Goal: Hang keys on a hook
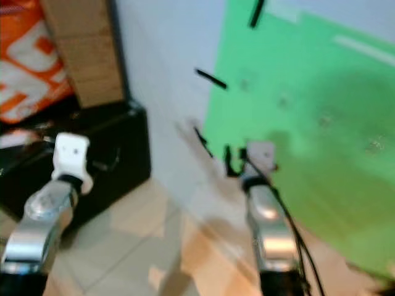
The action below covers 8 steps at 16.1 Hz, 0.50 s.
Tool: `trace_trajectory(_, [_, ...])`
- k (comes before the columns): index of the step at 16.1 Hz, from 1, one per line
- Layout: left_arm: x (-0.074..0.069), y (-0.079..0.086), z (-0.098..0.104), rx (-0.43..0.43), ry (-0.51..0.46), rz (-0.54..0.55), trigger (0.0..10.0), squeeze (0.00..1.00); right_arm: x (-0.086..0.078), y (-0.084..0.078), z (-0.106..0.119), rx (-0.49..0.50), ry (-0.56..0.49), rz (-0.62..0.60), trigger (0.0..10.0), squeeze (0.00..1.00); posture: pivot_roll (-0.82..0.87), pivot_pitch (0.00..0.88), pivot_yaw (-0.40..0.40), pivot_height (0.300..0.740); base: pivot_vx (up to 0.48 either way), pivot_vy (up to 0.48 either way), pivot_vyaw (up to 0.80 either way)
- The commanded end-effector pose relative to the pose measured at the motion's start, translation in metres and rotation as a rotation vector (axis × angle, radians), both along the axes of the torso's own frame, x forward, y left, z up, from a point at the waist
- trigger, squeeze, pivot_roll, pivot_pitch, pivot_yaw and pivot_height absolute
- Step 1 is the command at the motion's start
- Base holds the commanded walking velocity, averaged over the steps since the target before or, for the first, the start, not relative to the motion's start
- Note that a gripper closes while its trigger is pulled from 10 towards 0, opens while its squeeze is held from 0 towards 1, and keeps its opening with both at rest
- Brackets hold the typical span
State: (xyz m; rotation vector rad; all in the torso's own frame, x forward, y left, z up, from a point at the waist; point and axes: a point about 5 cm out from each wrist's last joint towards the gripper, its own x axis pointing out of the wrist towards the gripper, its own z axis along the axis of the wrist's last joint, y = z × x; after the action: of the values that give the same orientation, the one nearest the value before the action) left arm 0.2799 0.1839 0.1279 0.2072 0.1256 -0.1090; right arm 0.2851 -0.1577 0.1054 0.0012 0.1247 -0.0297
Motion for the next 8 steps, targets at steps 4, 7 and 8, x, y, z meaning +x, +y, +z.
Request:
trace_trajectory(4, [-0.0013, 0.0057, 0.0012, 0.008, 0.002, 0.022, 10.0, 0.13, 0.0043, 0.0029, 0.0013, -0.050, -0.002, -0.019, 10.0, 1.00, 0.04, 0.000, -0.078, 0.740, 0.432, 0.000, 0.36])
trace_trajectory(7, [-0.0033, 0.0079, 0.0014, 0.011, 0.000, 0.035, 10.0, 0.13, 0.0057, 0.0058, 0.0001, -0.045, -0.002, -0.011, 10.0, 1.00, 0.05, 0.000, -0.088, 0.740, 0.447, 0.000, 0.00])
trace_trajectory(8, [-0.0039, 0.0081, 0.0014, 0.010, 0.000, 0.036, 10.0, 0.13, 0.0061, 0.0048, 0.0003, -0.054, -0.004, -0.022, 10.0, 1.00, 0.05, 0.000, -0.089, 0.740, 0.446, 0.000, 0.00])
